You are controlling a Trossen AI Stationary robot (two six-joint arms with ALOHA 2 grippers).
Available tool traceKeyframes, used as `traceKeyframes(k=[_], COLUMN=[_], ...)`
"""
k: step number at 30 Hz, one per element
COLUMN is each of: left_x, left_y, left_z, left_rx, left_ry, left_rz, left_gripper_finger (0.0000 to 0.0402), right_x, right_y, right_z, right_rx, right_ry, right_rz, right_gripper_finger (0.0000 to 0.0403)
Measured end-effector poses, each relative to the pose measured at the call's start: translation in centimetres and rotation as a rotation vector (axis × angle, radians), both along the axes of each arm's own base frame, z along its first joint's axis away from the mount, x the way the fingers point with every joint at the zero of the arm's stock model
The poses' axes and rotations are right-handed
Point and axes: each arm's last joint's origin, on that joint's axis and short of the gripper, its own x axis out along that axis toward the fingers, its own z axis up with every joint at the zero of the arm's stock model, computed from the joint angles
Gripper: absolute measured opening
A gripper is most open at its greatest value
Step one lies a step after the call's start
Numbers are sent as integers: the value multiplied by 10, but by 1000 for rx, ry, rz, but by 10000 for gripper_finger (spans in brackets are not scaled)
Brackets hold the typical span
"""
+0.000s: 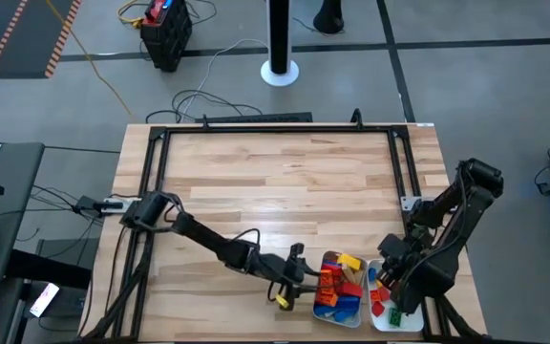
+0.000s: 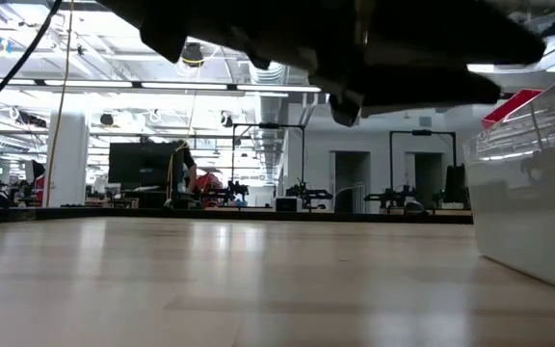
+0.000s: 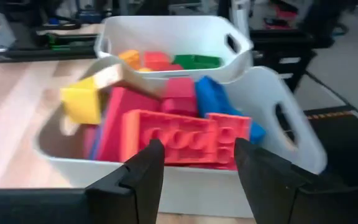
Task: Sort blocks by size
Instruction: Return to Home Position
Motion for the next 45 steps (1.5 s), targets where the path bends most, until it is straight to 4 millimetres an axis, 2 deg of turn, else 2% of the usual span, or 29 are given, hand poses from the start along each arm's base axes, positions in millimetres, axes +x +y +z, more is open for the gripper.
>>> traceKeyframes(k=[6,10,13,17,20,24,28,37,45], left_x=[-1,-13,-30,-61,-84,-113,-141,-191,-237], left_y=[5,4,3,8,21,44,69,114,142], left_z=[1,30,44,57,69,68,75,63,42], left_rx=[94,193,266,326,293,296,282,233,154], left_ry=[28,13,-13,-93,-141,-130,-163,-165,-191], left_rz=[-29,-19,59,166,207,280,379,494,561], left_gripper_finger=[187,187,178,161,149,137,130,122,108], right_x=[-4,-4,-8,-16,-20,-17,-11,-13,-17], right_y=[3,8,13,7,-8,-35,-57,-113,-137], right_z=[2,8,7,4,3,4,7,6,-8], right_rx=[-26,-137,-248,-283,-273,-231,-219,-245,-331], right_ry=[-50,-283,-504,-671,-754,-800,-852,-962,-1142], right_rz=[31,168,283,332,328,303,357,429,599], right_gripper_finger=[258,258,257,247,233,211,193,159,140])
